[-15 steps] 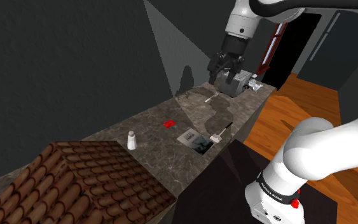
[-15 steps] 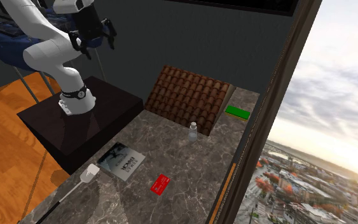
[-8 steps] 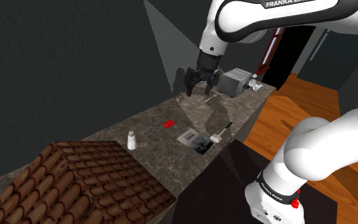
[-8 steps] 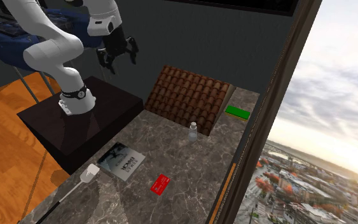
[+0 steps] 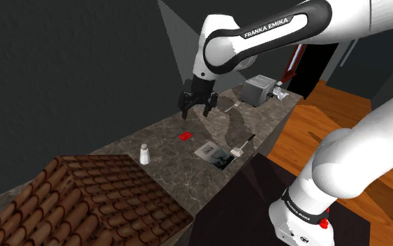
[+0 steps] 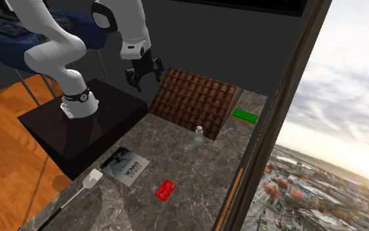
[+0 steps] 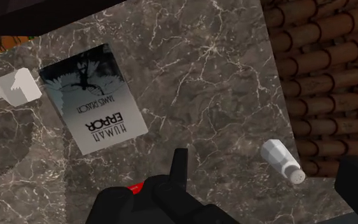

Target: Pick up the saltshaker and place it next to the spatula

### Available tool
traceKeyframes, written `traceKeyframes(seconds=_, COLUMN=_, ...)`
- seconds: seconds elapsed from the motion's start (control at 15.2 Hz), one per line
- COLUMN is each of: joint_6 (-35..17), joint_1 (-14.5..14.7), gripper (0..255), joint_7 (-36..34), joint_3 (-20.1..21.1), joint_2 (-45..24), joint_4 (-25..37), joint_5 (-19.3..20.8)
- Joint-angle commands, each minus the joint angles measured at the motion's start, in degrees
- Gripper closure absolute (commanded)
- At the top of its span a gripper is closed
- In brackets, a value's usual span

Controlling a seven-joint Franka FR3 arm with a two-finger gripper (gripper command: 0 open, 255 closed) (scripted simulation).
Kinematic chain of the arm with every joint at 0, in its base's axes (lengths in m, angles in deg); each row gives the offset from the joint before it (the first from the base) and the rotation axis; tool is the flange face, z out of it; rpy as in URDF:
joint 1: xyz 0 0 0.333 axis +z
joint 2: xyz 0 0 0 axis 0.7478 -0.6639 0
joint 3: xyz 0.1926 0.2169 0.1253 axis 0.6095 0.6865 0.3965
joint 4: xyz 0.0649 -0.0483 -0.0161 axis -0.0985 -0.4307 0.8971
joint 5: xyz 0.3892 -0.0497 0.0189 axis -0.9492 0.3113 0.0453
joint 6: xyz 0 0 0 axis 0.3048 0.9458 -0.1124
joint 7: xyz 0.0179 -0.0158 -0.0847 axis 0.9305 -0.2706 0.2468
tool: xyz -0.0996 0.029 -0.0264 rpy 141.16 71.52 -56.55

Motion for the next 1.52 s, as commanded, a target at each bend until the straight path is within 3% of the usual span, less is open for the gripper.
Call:
traceKeyframes(seconds=0.0, joint_6=-3.4, joint_1=0.1, gripper=0, joint_7=-1.9, joint_3=1.2, joint_2=-5.0, joint_4=1.8, joint_5=0.5)
traceKeyframes(seconds=0.73, joint_6=-15.1, joint_1=2.2, gripper=0, joint_7=-13.7, joint_3=3.4, joint_2=-30.1, joint_4=15.6, joint_5=8.4)
traceKeyframes(seconds=1.32, joint_6=-17.3, joint_1=7.3, gripper=0, joint_7=-21.2, joint_3=0.4, joint_2=-50.8, joint_4=34.0, joint_5=14.0)
traceKeyframes(seconds=1.45, joint_6=-17.7, joint_1=7.7, gripper=0, joint_7=-21.6, joint_3=0.1, joint_2=-52.8, joint_4=35.6, joint_5=14.3)
